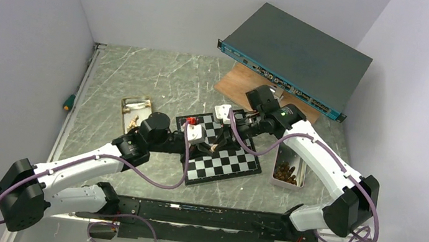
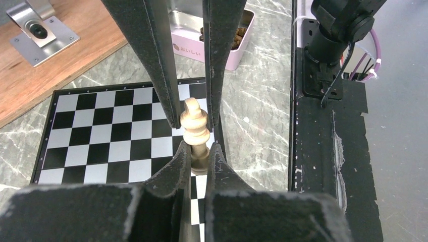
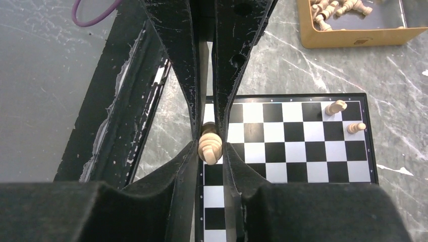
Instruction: Set up the chess pieces on the board
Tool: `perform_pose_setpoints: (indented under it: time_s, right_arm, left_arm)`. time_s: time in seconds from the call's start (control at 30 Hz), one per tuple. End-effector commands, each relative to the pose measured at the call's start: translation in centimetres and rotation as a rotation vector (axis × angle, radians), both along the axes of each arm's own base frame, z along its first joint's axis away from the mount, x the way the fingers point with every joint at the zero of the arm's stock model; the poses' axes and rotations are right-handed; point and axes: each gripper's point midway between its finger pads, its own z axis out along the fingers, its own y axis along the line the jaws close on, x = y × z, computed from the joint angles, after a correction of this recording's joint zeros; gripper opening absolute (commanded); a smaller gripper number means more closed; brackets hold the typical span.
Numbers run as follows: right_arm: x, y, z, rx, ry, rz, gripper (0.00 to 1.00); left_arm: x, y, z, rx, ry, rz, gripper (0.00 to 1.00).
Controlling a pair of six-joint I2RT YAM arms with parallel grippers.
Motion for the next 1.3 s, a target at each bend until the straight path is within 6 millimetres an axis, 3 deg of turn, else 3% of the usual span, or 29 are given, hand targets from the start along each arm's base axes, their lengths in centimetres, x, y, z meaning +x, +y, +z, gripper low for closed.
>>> perform_pose_setpoints:
  time_s: [0.0,0.07,0.13,0.17,0.33,0.47,0.67,0.8,0.9,1.1,1.27]
  right_arm:
    - [0.2,0.9,1.4,0.038,-0.030,0.021,0.19]
    - [0.2,0.9,1.3,0.034,-0.031,0.021,0.09]
    - [0.3,1.0,1.2,0.032,-0.030,0.018,0.00]
    - [0.3,1.0,1.2,0.030,-0.027,0.014,0.00]
    - [0.6,0.9,1.4,0.016,0.000,-0.029,0.00]
    - [1.0,0.9,1.2,0.014,0.035,-0.071,0.00]
    - [3.2,1.2,0.2,-0.026,0.057,-0.180,0.00]
    - [6.0,1.9,-0.8,-0.071,0.051,-0.309,0.00]
    - [8.2,2.3,-1.5,-0.099,0.024,-0.392,0.00]
    - [9.4,4.6,-3.1,-0.176,-0.057,-0.443,0.00]
    - [10.0,7.5,-3.7,-0.212,-0.072,-0.451,0.00]
  left_arm:
    - [0.0,-0.3,1.4,-0.044,-0.027,-0.008,0.00]
    - [0.1,-0.3,1.5,-0.044,-0.023,-0.006,0.01]
    - [0.2,-0.3,1.7,-0.045,-0.013,0.010,0.11]
    - [0.3,-0.2,1.7,-0.042,-0.005,0.021,0.18]
    - [0.9,1.4,3.0,-0.041,-0.004,0.113,0.63]
    - [1.4,4.4,4.4,-0.025,-0.022,0.213,0.97]
    - [3.0,10.4,6.6,0.038,-0.054,0.432,1.00]
    - [4.5,13.6,7.1,0.075,-0.110,0.531,1.00]
    - [6.2,15.1,6.8,0.080,-0.119,0.597,1.00]
    - [9.8,19.0,4.7,0.133,-0.084,0.841,1.00]
    - [10.2,23.2,4.1,0.190,-0.107,1.051,1.00]
